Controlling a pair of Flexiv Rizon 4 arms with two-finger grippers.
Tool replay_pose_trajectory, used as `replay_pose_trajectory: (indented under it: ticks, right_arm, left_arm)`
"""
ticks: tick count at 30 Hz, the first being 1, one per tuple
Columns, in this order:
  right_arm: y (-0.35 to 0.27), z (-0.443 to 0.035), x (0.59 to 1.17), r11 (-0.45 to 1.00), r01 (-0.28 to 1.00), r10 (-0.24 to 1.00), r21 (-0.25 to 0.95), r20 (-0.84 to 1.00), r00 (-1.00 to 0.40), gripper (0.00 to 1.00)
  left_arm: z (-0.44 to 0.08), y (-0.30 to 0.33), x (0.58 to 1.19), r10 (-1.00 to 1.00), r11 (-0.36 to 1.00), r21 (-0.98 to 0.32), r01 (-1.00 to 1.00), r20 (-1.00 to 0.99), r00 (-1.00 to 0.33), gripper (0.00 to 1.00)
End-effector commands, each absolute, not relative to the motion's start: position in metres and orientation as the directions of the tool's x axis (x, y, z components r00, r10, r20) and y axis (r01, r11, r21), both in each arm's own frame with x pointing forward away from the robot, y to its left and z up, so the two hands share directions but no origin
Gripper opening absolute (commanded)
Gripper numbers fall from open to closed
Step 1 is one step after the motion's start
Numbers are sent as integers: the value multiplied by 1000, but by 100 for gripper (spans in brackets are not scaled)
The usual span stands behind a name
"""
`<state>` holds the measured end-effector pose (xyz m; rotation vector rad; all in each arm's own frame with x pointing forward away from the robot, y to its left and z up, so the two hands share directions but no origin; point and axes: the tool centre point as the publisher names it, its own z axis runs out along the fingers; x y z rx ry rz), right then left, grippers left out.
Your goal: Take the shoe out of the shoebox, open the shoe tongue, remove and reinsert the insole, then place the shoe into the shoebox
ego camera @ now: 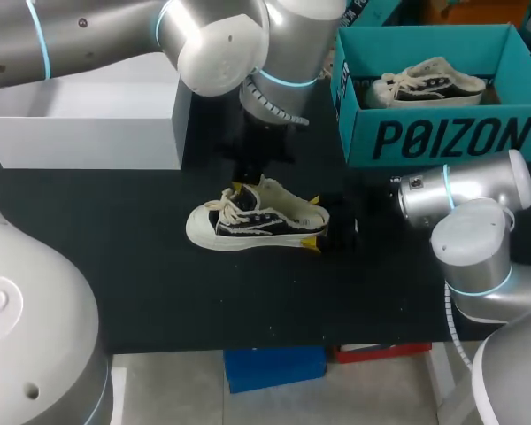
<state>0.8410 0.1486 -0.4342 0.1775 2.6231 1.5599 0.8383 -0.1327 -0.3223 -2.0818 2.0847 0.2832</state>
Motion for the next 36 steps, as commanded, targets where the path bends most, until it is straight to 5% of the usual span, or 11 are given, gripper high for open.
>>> replay_pose_trajectory:
  ticks: [1,13,14,15,16,36]
  right_arm:
    - [150,-434,841,475,59,145,878,-12,-989,0]
    - [150,-434,841,475,59,145,878,-12,-989,0]
    - [150,-434,841,475,59,145,878,-12,-989,0]
    - [150,-434,841,475,59,145,878,-12,-989,0]
    - [150,-434,841,475,59,145,878,-12,-989,0]
    - [150,-434,841,475,59,145,878,-12,-989,0]
  left_arm:
    - [-315,-115,832,-974,2,-19,-1000,-227,2,0]
    - [-326,-74,836,-972,-17,-24,-1000,-235,23,0]
    - [-327,-73,836,-972,-8,-22,-1000,-234,13,6]
    - [-328,-73,836,-973,-1,-26,-1000,-232,7,85]
    - [-328,-71,835,-973,-1,-27,-1000,-230,7,100]
    - [-330,-19,845,-976,-79,-39,-996,-202,85,100]
